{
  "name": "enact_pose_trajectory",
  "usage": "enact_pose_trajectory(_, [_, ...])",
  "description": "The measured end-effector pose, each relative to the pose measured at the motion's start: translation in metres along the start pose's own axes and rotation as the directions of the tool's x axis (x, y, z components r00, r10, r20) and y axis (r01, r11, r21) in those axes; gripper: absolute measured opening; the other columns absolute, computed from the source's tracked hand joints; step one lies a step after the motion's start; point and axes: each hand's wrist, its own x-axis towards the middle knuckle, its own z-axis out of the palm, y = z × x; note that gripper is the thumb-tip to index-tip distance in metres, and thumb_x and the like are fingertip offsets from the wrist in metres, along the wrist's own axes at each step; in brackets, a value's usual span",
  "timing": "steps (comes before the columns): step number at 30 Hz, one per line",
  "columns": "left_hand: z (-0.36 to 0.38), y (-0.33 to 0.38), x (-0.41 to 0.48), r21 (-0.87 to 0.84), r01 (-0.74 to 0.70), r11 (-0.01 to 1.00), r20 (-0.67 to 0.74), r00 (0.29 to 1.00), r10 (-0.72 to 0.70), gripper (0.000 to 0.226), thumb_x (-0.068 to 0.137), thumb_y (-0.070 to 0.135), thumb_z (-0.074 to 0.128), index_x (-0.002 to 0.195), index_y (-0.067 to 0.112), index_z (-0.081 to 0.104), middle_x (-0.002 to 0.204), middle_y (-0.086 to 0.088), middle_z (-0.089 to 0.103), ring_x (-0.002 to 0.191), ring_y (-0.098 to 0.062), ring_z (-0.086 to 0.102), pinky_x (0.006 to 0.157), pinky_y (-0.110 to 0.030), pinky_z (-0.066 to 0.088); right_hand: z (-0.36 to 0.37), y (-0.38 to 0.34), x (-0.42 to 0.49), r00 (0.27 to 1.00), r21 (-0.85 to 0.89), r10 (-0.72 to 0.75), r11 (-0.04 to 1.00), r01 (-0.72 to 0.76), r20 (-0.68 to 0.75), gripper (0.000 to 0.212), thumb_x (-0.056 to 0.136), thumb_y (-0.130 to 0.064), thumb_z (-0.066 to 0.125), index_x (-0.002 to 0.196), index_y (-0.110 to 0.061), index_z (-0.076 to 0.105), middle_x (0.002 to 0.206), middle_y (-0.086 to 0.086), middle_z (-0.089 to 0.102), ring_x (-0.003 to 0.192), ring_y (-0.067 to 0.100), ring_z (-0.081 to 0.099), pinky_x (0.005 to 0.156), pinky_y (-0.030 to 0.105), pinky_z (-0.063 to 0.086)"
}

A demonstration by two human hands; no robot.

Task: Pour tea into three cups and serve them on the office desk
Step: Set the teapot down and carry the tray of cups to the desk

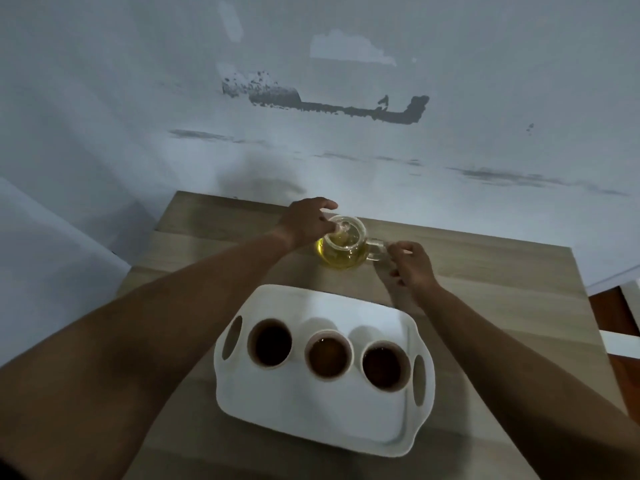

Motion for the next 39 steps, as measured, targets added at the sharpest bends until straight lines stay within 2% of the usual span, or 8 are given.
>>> enact_pose_trajectory(4, [-0.006, -0.021, -0.032, -0.191, 0.054, 0.98, -0.025, 0.998, -0.059, 0.017, 0.084, 0.023, 0.069, 0.1, 0.023, 0.071, 0.089, -0.005, 0.074, 0.076, -0.026, 0.068, 0.076, -0.035, 0.058, -0.02, 0.026, -0.019, 0.997, -0.223, -0.029, 0.975, 0.013, -0.071, 0.016, 0.091, -0.016, 0.059, 0.085, -0.008, 0.071, 0.078, 0.006, 0.063, 0.059, 0.012, 0.058, 0.056, 0.024, 0.047])
enact_pose_trajectory(6, [-0.01, -0.034, -0.051, -0.202, 0.044, 0.978, -0.059, 0.997, -0.057, 0.008, 0.086, 0.023, 0.067, 0.084, 0.03, 0.07, 0.072, 0.003, 0.07, 0.066, -0.021, 0.066, 0.07, -0.031, 0.054, -0.03, 0.04, -0.029, 0.993, -0.322, -0.02, 0.947, -0.019, -0.117, 0.016, 0.089, -0.019, 0.058, 0.086, -0.01, 0.071, 0.091, 0.009, 0.07, 0.083, 0.025, 0.065, 0.076, 0.035, 0.052])
enact_pose_trajectory(9, [-0.011, -0.062, -0.082, -0.179, 0.105, 0.978, -0.063, 0.991, -0.118, 0.007, 0.089, 0.027, 0.065, 0.088, 0.026, 0.072, 0.066, 0.012, 0.066, 0.059, -0.005, 0.06, 0.065, -0.023, 0.046, -0.041, 0.064, -0.051, 0.987, -0.412, -0.013, 0.91, -0.054, -0.158, 0.026, 0.093, -0.027, 0.054, 0.097, -0.008, 0.071, 0.097, 0.009, 0.071, 0.091, 0.028, 0.065, 0.077, 0.033, 0.049])
enact_pose_trajectory(18, [0.016, -0.157, -0.157, -0.153, 0.402, 0.903, -0.047, 0.91, -0.413, 0.027, 0.09, 0.022, 0.065, 0.115, 0.013, 0.069, 0.116, -0.009, 0.068, 0.099, -0.024, 0.062, 0.082, -0.033, 0.048, -0.058, 0.116, -0.109, 0.924, -0.437, -0.007, 0.882, -0.174, -0.383, 0.027, 0.085, -0.026, 0.052, 0.106, -0.025, 0.07, 0.109, 0.009, 0.068, 0.105, 0.034, 0.061, 0.091, 0.042, 0.051])
enact_pose_trajectory(21, [0.022, -0.175, -0.174, -0.264, 0.496, 0.827, -0.02, 0.854, -0.519, 0.042, 0.091, 0.028, 0.064, 0.131, 0.014, 0.062, 0.13, -0.008, 0.063, 0.114, -0.028, 0.06, 0.092, -0.037, 0.048, -0.057, 0.126, -0.121, 0.911, -0.256, 0.076, 0.947, -0.193, -0.406, 0.02, 0.085, -0.023, 0.054, 0.099, -0.018, 0.068, 0.094, 0.006, 0.069, 0.087, 0.028, 0.065, 0.082, 0.037, 0.052])
enact_pose_trajectory(25, [0.029, -0.187, -0.181, -0.388, 0.528, 0.756, 0.059, 0.833, -0.551, 0.034, 0.096, 0.031, 0.057, 0.116, 0.007, 0.07, 0.118, -0.012, 0.067, 0.109, -0.033, 0.062, 0.097, -0.042, 0.049, -0.049, 0.138, -0.131, 0.906, -0.114, 0.113, 0.978, -0.174, -0.408, 0.026, 0.091, -0.013, 0.048, 0.072, -0.003, 0.061, 0.058, 0.014, 0.057, 0.044, 0.023, 0.047, 0.047, 0.026, 0.042])
enact_pose_trajectory(30, [0.034, -0.182, -0.185, -0.579, 0.564, 0.59, 0.176, 0.792, -0.584, 0.033, 0.102, 0.02, 0.048, 0.079, 0.004, 0.066, 0.071, -0.013, 0.063, 0.062, -0.023, 0.056, 0.069, -0.032, 0.05, -0.042, 0.142, -0.133, 0.868, 0.056, 0.193, 0.981, -0.188, -0.457, 0.028, 0.092, -0.006, 0.049, 0.066, -0.002, 0.057, 0.055, 0.014, 0.048, 0.044, 0.023, 0.038, 0.031, 0.016, 0.03])
enact_pose_trajectory(39, [0.029, -0.19, -0.203, -0.607, 0.549, 0.575, 0.177, 0.799, -0.575, 0.036, 0.101, 0.017, 0.05, 0.071, 0.003, 0.063, 0.061, -0.011, 0.058, 0.054, -0.021, 0.05, 0.067, -0.03, 0.046, -0.029, 0.143, -0.153, 0.837, 0.101, 0.212, 0.977, -0.187, -0.504, 0.034, 0.085, -0.002, 0.049, 0.051, -0.007, 0.049, 0.044, 0.007, 0.04, 0.039, 0.02, 0.032, 0.032, 0.017, 0.025])
